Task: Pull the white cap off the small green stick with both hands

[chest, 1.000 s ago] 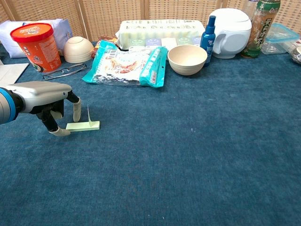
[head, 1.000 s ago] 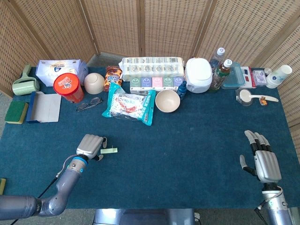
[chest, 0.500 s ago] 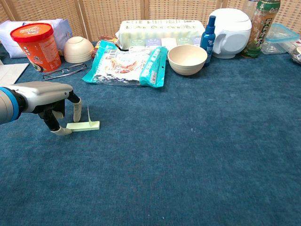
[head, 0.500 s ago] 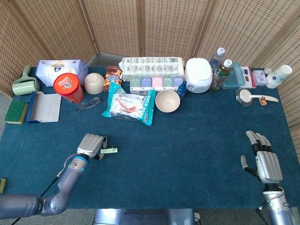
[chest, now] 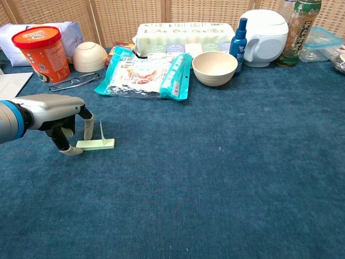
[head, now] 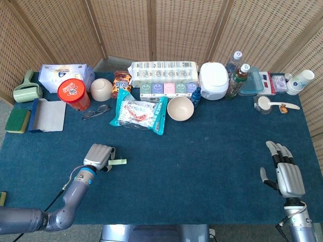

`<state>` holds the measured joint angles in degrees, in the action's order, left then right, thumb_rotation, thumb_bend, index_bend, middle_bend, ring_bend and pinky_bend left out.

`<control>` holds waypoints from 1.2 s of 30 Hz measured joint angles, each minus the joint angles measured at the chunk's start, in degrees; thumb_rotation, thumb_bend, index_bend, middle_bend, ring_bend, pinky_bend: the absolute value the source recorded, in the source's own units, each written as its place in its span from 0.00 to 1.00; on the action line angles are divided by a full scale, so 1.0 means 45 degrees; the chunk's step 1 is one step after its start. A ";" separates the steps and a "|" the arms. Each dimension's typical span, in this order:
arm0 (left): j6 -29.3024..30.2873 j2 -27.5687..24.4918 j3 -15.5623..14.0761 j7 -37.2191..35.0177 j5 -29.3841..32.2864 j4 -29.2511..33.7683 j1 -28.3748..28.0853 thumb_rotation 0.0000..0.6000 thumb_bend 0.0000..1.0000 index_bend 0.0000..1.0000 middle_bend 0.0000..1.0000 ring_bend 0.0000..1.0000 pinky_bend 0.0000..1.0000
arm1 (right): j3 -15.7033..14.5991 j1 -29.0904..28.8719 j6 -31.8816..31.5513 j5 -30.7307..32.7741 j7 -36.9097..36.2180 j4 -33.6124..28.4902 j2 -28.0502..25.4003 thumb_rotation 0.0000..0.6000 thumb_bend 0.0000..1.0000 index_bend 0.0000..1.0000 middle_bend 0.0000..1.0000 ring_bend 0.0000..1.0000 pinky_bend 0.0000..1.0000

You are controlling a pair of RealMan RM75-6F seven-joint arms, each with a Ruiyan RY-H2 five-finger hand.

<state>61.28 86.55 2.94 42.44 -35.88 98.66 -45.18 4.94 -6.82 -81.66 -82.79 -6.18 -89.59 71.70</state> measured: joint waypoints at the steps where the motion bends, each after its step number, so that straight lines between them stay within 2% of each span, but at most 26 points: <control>1: 0.0003 0.0015 -0.0005 0.0011 0.0017 -0.0004 -0.0012 1.00 0.26 0.48 1.00 1.00 1.00 | 0.0001 0.0001 0.0002 0.0000 -0.0008 0.0004 0.0002 1.00 0.49 0.00 0.06 0.02 0.00; 11: 0.0153 0.0096 -0.0012 0.0076 0.0036 -0.0016 -0.0090 1.00 0.29 0.56 1.00 1.00 1.00 | -0.0015 0.0048 -0.0009 0.0000 -0.0129 0.0061 -0.0003 1.00 0.49 0.00 0.06 0.02 0.00; 18: 0.0260 0.0180 -0.0080 0.0156 -0.0002 -0.0154 -0.0104 1.00 0.36 0.67 1.00 1.00 1.00 | 0.0003 0.0072 -0.0034 -0.0008 -0.0297 0.0076 -0.0014 1.00 0.49 0.00 0.06 0.02 0.00; 23: 0.0298 0.0122 -0.0119 0.0159 -0.0297 -0.0242 -0.0111 1.00 0.39 0.70 1.00 1.00 1.00 | 0.0008 0.0102 -0.0111 -0.0071 -0.0364 0.0041 -0.0052 1.00 0.49 0.00 0.06 0.02 0.00; 29: 0.0125 -0.0534 -0.0077 -0.0383 -0.1366 -0.0167 -0.0077 1.00 0.40 0.72 1.00 1.00 1.00 | 0.0005 0.0104 -0.0154 -0.0151 -0.0391 -0.0011 -0.0034 1.00 0.49 0.00 0.06 0.02 0.00; 36: -0.0297 -0.2015 -0.0113 -0.1946 -0.3875 0.0061 0.0103 1.00 0.40 0.73 1.00 1.00 1.00 | 0.0021 -0.0048 0.0001 -0.0245 -0.0412 -0.0005 0.0121 1.00 0.49 0.00 0.06 0.02 0.00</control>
<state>59.94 77.48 2.43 33.68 -53.31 98.93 -44.72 5.03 -7.04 -81.65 -83.89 -8.03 -89.61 72.25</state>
